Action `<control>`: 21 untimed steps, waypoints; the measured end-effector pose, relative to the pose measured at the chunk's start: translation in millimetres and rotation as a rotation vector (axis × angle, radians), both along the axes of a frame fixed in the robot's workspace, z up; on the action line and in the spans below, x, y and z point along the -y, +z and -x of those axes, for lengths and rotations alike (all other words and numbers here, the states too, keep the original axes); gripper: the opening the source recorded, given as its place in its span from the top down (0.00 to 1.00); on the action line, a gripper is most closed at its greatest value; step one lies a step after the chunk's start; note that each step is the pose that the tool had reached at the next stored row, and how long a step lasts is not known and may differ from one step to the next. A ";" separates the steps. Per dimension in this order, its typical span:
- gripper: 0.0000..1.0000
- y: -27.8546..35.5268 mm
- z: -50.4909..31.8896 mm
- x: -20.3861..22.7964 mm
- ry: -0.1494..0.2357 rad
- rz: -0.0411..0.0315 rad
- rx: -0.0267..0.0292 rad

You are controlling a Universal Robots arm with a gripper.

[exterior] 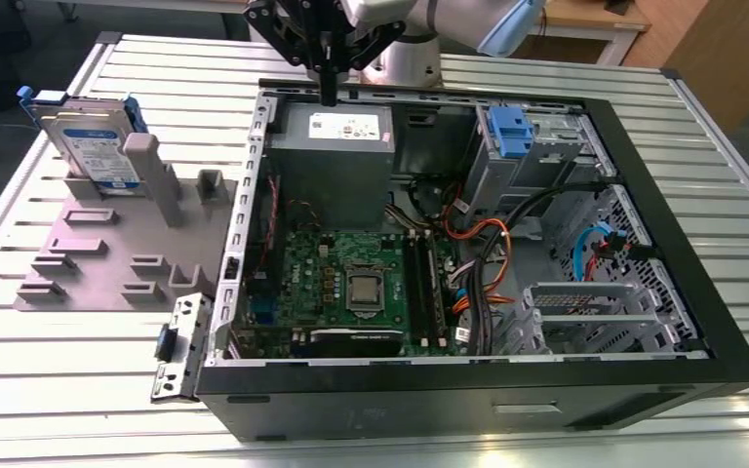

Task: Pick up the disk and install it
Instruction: 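Reach for the disk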

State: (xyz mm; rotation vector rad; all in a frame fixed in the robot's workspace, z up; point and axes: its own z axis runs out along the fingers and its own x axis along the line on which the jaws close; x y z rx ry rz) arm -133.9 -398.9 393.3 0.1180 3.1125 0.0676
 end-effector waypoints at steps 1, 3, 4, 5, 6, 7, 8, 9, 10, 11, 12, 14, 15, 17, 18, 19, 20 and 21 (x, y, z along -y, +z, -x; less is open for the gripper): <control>0.89 0.0 0.1 0.0 0.000 -0.0001 0.0000; 0.89 0.0 0.4 0.0 0.000 0.0000 0.0000; 0.89 0.0 0.5 0.0 0.000 0.0000 0.0000; 0.89 0.0 0.7 0.0 0.000 0.0000 0.0000; 0.89 0.0 0.9 0.0 0.000 0.0000 0.0000; 0.89 0.0 1.1 0.0 0.000 0.0000 0.0000; 0.89 0.0 1.3 0.0 0.000 0.0000 0.0000; 0.89 0.0 1.5 0.0 0.000 0.0001 0.0000; 0.89 0.0 1.7 0.0 0.000 0.0000 0.0000; 0.89 0.0 1.8 0.0 0.000 0.0000 0.0000; 0.89 0.0 2.7 0.0 0.000 0.0000 0.0000; 0.89 0.0 2.9 0.0 0.000 0.0000 0.0000; 0.89 0.0 2.9 0.0 0.000 0.0000 0.0000; 0.89 -0.1 3.8 0.0 0.000 -0.0001 0.0000; 0.89 -0.1 4.2 0.0 0.000 0.0000 0.0000; 0.89 -0.1 4.3 0.0 0.000 -0.0001 0.0000; 0.89 -0.1 4.5 0.0 0.000 0.0000 0.0000; 0.89 -0.1 4.8 0.0 0.000 0.0000 0.0000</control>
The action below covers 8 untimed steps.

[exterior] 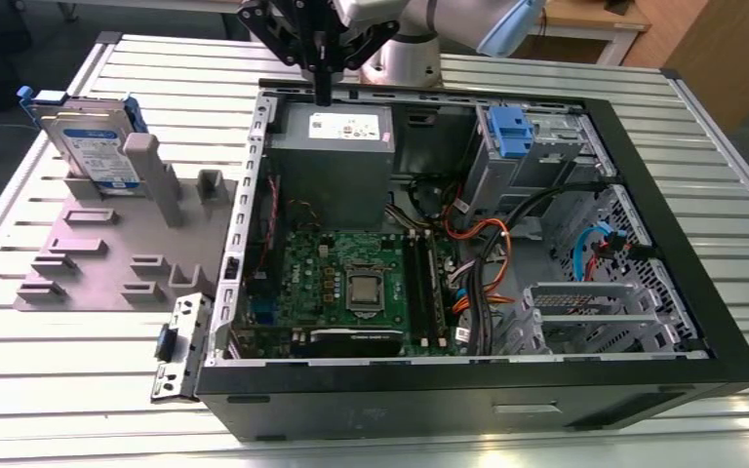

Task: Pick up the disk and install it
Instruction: 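Reach for the disk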

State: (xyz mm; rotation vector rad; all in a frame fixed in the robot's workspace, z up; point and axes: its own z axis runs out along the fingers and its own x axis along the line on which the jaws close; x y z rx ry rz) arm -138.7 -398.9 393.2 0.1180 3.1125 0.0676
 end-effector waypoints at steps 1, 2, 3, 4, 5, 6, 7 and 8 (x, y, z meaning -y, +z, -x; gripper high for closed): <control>0.89 0.0 0.2 0.0 0.000 0.0000 0.0000; 0.89 0.0 0.3 0.0 0.000 0.0000 0.0000; 0.89 -0.1 0.7 0.0 0.000 -0.0001 0.0001; 0.89 -0.1 0.8 0.0 0.000 0.0000 0.0000; 0.89 -0.1 0.9 0.0 0.000 0.0000 0.0000; 0.89 -0.1 1.2 0.0 0.000 0.0000 0.0000; 0.89 -0.1 1.3 0.0 0.000 0.0000 0.0000; 0.89 0.0 1.4 0.0 0.000 0.0000 0.0000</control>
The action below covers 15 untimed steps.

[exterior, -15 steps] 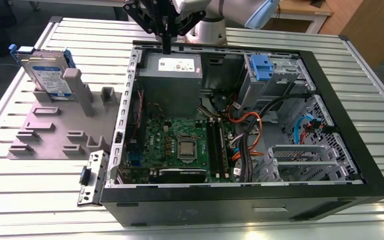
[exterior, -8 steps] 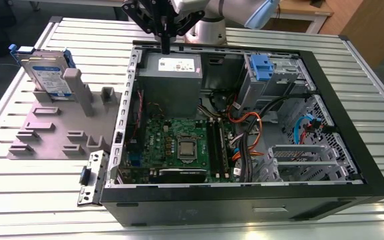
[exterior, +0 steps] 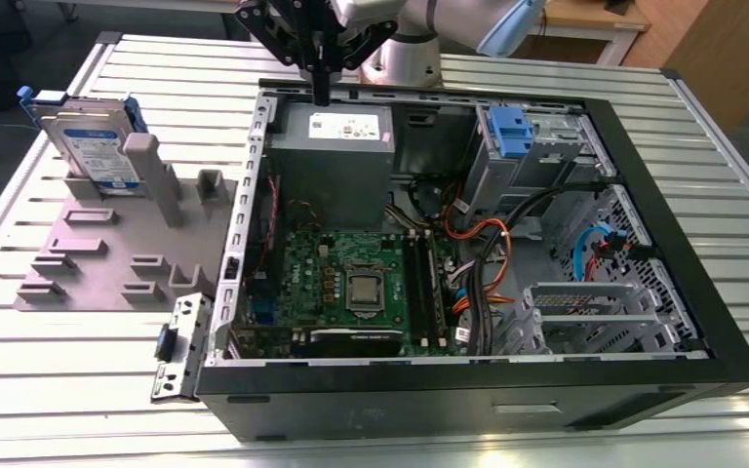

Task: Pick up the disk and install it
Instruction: 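Reach for the disk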

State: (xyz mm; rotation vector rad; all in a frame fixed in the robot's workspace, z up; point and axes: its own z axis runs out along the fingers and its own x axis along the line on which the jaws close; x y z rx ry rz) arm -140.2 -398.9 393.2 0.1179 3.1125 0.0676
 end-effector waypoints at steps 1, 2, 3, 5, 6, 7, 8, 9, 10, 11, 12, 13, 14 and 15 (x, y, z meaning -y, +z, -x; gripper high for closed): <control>0.89 0.0 0.0 0.0 0.000 0.0000 0.0000; 0.89 0.0 0.1 0.0 0.000 -0.0001 0.0000; 0.89 0.0 0.2 0.0 0.000 0.0001 0.0000; 0.89 0.0 1.1 0.0 0.000 -0.0001 0.0000; 0.89 0.0 1.1 0.0 0.000 0.0000 0.0000; 0.89 0.0 1.2 0.0 0.000 0.0000 0.0000; 0.89 0.0 1.3 0.0 0.000 0.0000 0.0000; 0.89 0.0 1.3 0.0 0.000 0.0000 0.0000; 0.89 0.0 1.5 0.0 0.000 0.0000 0.0000; 0.89 0.0 1.7 0.0 0.000 0.0000 0.0000; 0.89 0.0 2.0 0.0 0.000 0.0000 0.0000; 0.89 0.0 2.2 0.0 0.000 0.0000 0.0000; 0.89 0.0 2.6 0.0 0.000 0.0000 0.0000; 0.89 0.0 3.1 0.0 0.000 0.0000 0.0000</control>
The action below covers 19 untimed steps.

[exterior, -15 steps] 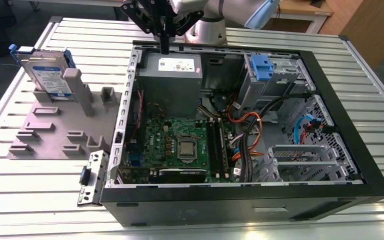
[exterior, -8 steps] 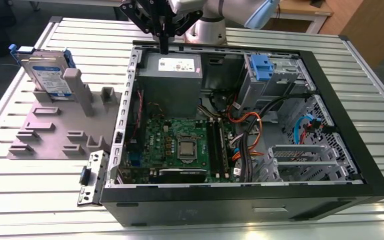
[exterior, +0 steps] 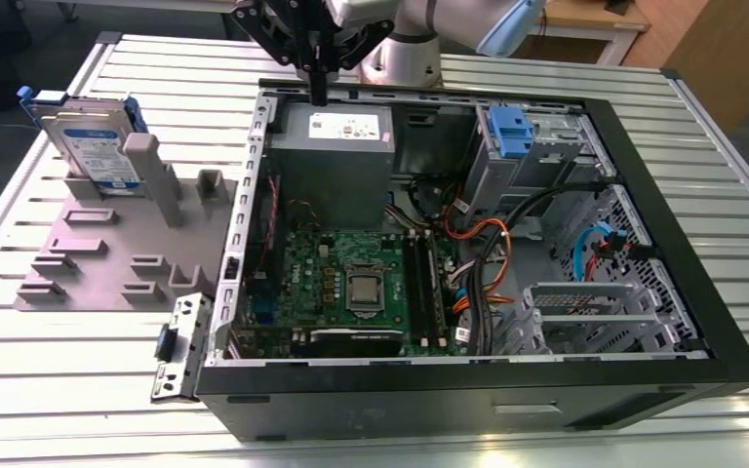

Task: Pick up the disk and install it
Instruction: 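Reach for the disk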

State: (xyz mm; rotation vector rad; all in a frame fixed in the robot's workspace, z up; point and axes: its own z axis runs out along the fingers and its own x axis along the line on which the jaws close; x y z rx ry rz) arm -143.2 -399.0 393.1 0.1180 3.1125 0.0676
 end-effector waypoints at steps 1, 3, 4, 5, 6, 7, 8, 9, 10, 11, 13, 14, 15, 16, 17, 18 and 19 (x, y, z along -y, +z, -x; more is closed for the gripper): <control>0.89 0.0 0.6 0.0 0.000 0.0000 0.0000; 0.89 0.0 1.8 0.0 0.000 0.0000 0.0000; 0.89 0.0 2.1 0.0 0.000 0.0000 0.0000; 0.89 0.0 2.1 0.0 0.000 0.0000 0.0000; 0.89 0.0 2.3 0.0 0.000 0.0000 0.0000; 0.89 0.0 2.4 0.0 0.000 0.0000 0.0000; 0.89 0.0 2.4 0.0 0.000 0.0000 0.0000; 0.89 0.0 2.5 0.0 0.000 -0.0001 0.0001; 0.89 0.0 2.7 0.0 0.000 0.0000 0.0000; 0.89 0.0 3.3 0.0 0.000 0.0000 0.0000; 0.89 0.0 4.0 0.0 0.000 0.0000 0.0000; 0.89 0.0 4.5 0.0 0.000 0.0000 0.0000; 0.89 0.0 5.0 0.0 0.000 0.0000 0.0000; 0.89 0.0 5.4 0.0 0.000 0.0000 0.0000; 0.89 0.0 5.8 0.0 0.000 0.0000 0.0000; 0.89 0.0 6.2 0.0 0.000 0.0000 0.0000; 0.89 0.0 6.5 0.0 0.000 0.0000 0.0000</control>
